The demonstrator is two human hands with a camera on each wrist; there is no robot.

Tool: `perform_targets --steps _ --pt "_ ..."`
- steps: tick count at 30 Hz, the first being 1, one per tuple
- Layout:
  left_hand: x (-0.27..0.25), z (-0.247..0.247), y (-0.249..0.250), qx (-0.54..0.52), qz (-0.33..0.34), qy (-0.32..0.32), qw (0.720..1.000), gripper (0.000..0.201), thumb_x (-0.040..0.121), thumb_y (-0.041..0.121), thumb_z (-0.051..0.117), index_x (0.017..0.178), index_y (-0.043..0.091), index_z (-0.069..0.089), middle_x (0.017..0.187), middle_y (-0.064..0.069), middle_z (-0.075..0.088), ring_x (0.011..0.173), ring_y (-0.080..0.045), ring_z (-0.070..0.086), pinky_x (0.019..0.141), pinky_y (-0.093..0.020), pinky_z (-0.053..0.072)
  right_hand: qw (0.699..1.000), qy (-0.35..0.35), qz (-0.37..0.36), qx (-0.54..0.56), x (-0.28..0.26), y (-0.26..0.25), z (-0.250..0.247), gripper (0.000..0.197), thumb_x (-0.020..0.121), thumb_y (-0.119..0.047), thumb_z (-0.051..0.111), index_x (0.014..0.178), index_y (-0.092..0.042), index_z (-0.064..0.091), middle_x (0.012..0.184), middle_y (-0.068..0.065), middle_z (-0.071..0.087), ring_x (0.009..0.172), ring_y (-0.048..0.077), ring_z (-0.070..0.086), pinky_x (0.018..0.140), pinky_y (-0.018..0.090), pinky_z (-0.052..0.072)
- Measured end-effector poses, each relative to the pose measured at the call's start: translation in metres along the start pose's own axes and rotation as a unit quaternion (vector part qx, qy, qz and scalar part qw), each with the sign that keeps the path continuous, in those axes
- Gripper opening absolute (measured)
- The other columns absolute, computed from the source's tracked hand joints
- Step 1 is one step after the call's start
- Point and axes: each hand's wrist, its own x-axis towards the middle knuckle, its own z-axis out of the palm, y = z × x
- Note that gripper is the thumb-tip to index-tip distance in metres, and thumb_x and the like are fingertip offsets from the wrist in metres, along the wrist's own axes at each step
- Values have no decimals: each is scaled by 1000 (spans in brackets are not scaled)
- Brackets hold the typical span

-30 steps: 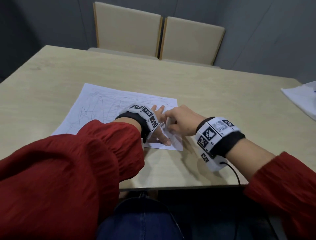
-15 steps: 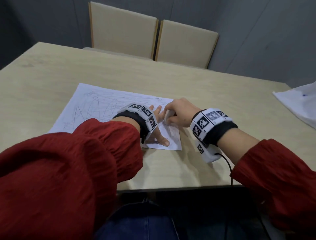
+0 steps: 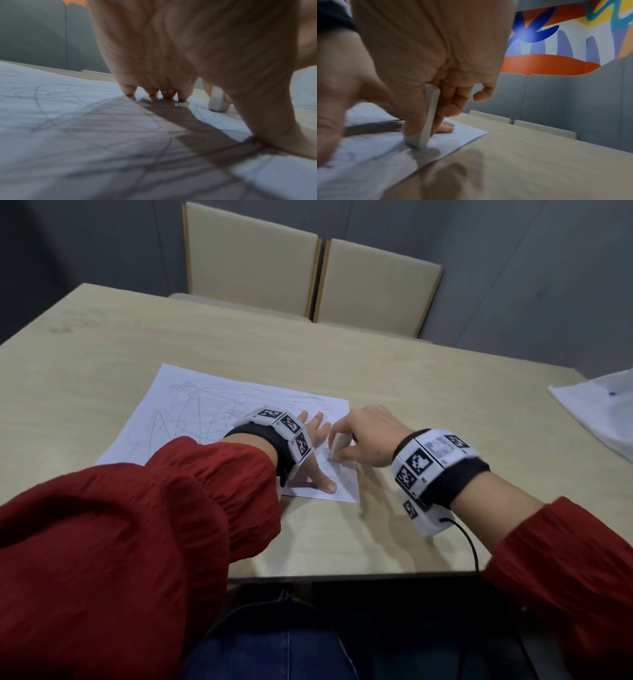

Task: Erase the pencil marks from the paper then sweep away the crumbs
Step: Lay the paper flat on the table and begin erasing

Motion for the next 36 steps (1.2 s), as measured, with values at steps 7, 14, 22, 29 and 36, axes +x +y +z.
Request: perform_targets --steps 7,14,22,29,36 --pt "-5 -3 2 -17 10 6 1000 120 67 68 73 154 39 -5 161 4 -18 148 -25 -18 116 -56 1 999 46 22 -4 18 -5 -4 12 79 -25 71 78 -35 65 64 -24 51 80 9 47 86 33 30" --pt "-1 1 -1 -9 -5 -1 1000 126 65 73 70 153 36 -12 160 3 -21 147 -23 -20 117 -54 0 999 -23 -21 -13 1 -7 -8 12 77 -33 72 75 -43 65 57 -24 50 66 0 44 78 28 23" --pt "-2 -1 -1 -5 1 4 1000 125 65 72 71 154 34 -8 161 1 -19 148 -25 -18 117 -54 3 1000 21 -6 7 -1 -4 0 11 76 -25 70 84 -32 72 57 -18 49 62 6 45 72 24 27" --pt "3 1 -1 -3 5 12 1000 123 64 72 72 151 43 -10 161 5 -19 148 -26 -16 116 -58 3 999 48 21 6 12 -7 -12 16 78 -23 64 86 -32 74 66 -15 57 72 12 48 83 31 38" --pt "4 2 -1 28 -18 -8 999 130 64 78 65 153 27 -16 160 3 -23 148 -24 -19 117 -53 2 1000 -13 -14 11 -6 5 -6 5 73 -33 74 77 -33 70 55 -18 56 60 3 48 66 23 34"
